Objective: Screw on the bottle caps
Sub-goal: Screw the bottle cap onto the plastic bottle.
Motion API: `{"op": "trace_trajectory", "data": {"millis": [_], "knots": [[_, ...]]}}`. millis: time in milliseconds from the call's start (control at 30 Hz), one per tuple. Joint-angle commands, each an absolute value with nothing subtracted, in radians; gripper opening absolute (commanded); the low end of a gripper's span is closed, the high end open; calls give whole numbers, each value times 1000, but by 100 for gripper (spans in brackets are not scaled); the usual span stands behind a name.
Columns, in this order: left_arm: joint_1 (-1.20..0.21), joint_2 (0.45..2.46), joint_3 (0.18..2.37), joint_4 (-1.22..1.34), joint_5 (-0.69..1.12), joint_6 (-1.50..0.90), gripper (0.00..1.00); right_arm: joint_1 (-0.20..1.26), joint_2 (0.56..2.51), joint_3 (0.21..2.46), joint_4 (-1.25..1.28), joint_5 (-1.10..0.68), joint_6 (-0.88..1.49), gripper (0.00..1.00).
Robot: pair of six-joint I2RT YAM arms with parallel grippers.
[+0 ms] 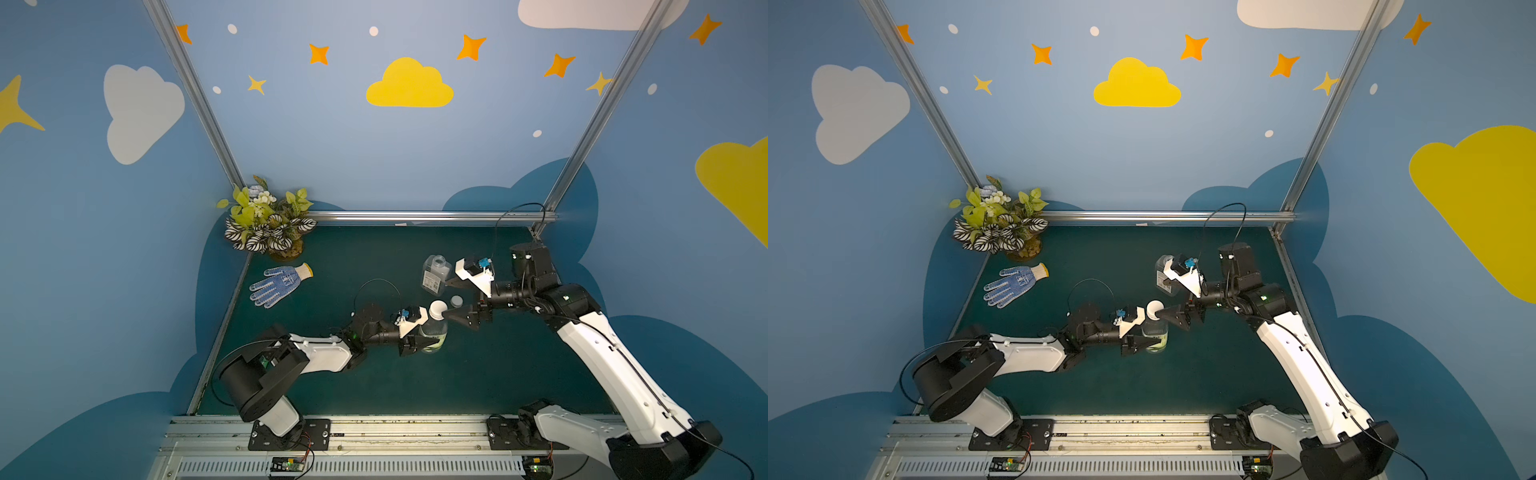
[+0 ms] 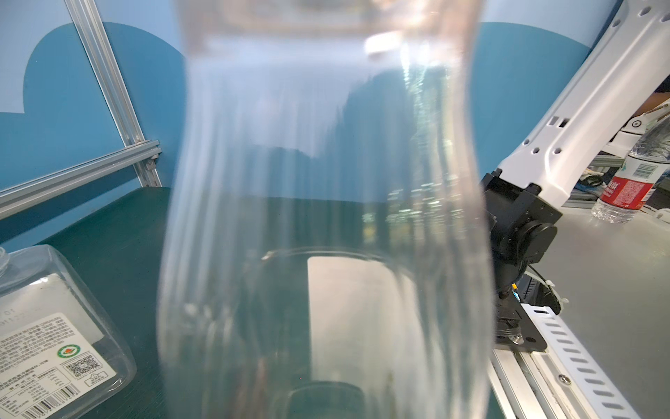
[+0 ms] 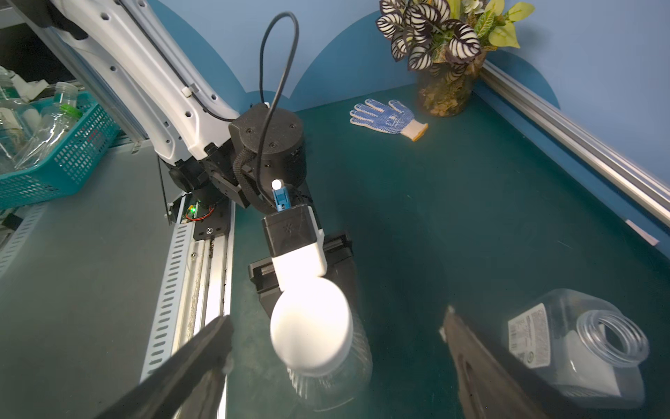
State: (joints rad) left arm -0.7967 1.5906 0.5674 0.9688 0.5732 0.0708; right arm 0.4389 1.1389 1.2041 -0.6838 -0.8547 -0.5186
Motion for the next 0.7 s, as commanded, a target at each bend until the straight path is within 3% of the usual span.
{"op": "trace_trajectory", "data": {"millis": [0,233,667], "knots": [[-796,1591,581,980,590,69,40,455,1151,1199,-674,-886,-556,89],[-796,1589,585,978,591,66,40,477,1172,1195,-707,-870,-615,76],[-796,1594,589,970,589,67,40,493,1138,1145,-672,-856,-638,66]]}}
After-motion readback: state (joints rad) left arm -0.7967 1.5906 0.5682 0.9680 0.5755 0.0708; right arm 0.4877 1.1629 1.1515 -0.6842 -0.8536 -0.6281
